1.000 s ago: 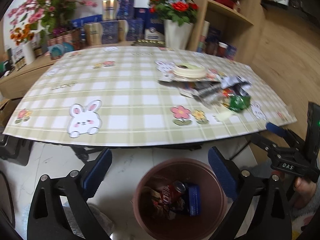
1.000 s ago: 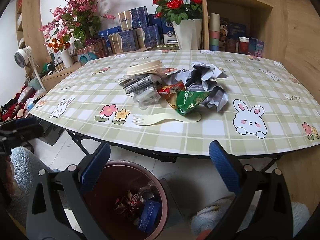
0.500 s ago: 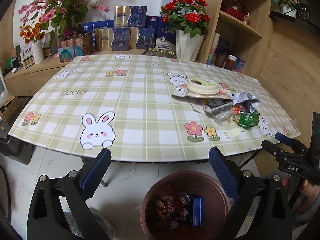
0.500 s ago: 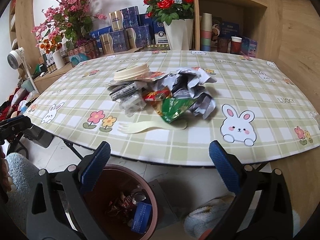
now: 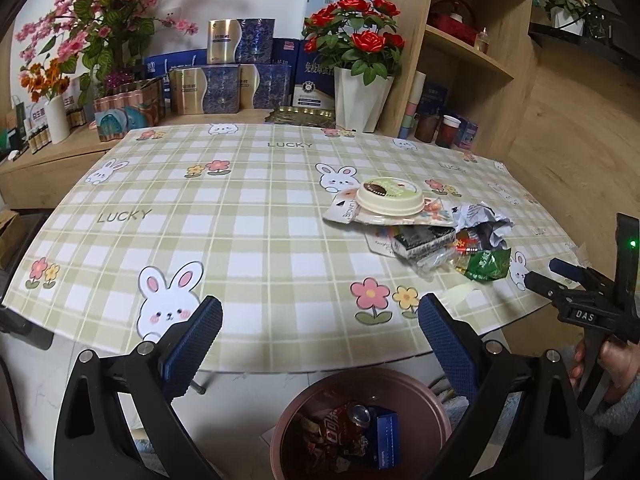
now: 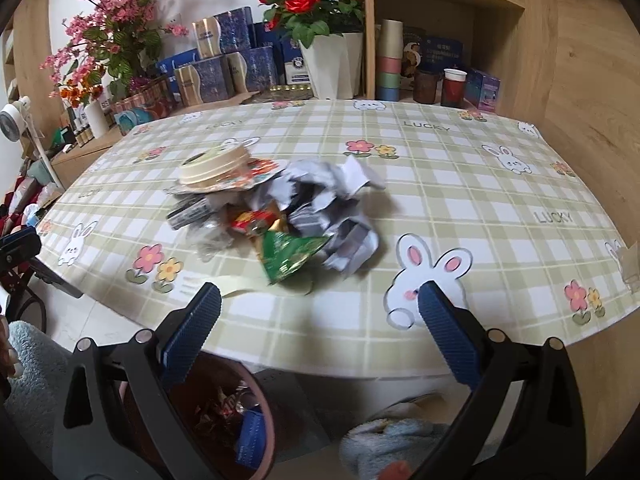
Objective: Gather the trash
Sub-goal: 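Move both tools back over the trash pile on the table, then grasp the crumpled white paper with the right tool while the left tool grasps the yogurt tub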
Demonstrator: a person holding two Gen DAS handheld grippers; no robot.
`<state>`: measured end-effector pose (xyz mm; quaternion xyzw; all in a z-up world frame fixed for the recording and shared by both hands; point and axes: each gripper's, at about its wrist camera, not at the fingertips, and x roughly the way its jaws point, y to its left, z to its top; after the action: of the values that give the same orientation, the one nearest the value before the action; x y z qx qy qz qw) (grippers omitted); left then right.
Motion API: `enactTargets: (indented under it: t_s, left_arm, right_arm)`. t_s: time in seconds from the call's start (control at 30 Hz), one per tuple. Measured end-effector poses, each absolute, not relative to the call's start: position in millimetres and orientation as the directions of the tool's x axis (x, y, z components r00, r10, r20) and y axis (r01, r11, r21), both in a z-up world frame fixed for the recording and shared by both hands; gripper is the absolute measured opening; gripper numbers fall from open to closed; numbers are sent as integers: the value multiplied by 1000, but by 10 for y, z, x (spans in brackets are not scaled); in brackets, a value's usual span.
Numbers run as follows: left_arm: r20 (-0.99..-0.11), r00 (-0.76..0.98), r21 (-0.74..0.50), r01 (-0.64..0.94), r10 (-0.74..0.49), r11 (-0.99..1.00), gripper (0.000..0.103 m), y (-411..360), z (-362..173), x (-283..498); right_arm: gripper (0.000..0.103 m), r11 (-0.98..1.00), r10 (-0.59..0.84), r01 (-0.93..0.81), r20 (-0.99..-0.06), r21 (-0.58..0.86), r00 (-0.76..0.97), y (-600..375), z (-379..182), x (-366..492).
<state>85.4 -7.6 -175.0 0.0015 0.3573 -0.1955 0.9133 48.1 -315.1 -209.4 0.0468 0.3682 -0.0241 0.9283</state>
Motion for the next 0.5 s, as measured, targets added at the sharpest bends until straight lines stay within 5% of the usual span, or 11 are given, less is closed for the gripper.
enactTargets:
  t_s: [0.5]
  left_arm:
    - [-683,613,-168,397,-397,902,96,-375,-1773,1361]
  right_arm:
    - [97,989,61,56,-715,139,697,-3425,-2095,1245]
